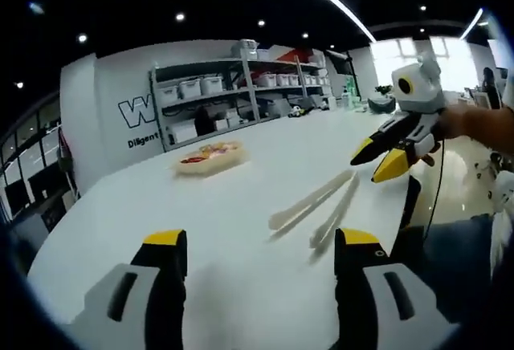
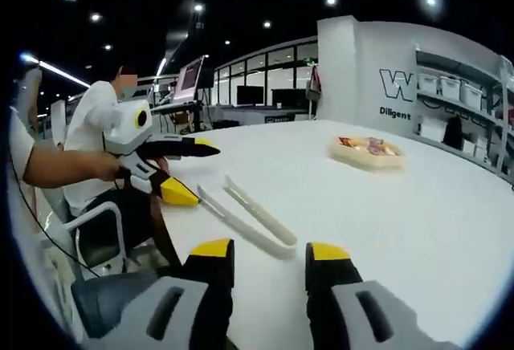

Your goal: Place the target food into the container with the food tongs after gripping and lifting it, then release it inside without dropping or visibly crushing the food.

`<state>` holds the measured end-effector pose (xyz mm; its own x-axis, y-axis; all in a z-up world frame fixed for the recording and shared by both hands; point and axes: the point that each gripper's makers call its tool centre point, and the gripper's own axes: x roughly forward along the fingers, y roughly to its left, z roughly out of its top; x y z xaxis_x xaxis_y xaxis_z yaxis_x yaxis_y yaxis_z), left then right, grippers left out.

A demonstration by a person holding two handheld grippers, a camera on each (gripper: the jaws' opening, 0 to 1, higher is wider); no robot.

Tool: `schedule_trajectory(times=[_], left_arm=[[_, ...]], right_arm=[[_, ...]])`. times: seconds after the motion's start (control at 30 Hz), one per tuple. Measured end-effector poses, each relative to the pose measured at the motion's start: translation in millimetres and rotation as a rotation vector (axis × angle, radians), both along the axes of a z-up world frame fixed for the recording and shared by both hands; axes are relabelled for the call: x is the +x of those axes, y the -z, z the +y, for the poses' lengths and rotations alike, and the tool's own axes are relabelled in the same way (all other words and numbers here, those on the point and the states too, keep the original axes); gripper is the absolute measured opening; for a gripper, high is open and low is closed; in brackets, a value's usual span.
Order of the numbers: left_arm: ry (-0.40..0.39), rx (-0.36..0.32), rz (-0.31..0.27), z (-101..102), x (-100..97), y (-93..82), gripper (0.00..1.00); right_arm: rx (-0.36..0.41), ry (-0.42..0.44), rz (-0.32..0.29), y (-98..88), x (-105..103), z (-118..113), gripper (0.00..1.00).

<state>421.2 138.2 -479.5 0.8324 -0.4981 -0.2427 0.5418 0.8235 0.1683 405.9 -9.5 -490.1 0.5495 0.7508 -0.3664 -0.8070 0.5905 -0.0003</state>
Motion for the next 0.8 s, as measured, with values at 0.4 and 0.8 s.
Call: schedule_trajectory(times=[0.4,0.8], left_arm=[[-0.003,0.021,0.002,-0.9,5.2,1.8,0.73],[0.112,-0.025,0.109,-21.1,-2.2,9.0,0.49]], right_arm=[[-0.012,-0.006,0.024,9.9,7.9,1.8,0.19],[0.002,0.001,0.031,9.3,13.9,0.7,0.15]])
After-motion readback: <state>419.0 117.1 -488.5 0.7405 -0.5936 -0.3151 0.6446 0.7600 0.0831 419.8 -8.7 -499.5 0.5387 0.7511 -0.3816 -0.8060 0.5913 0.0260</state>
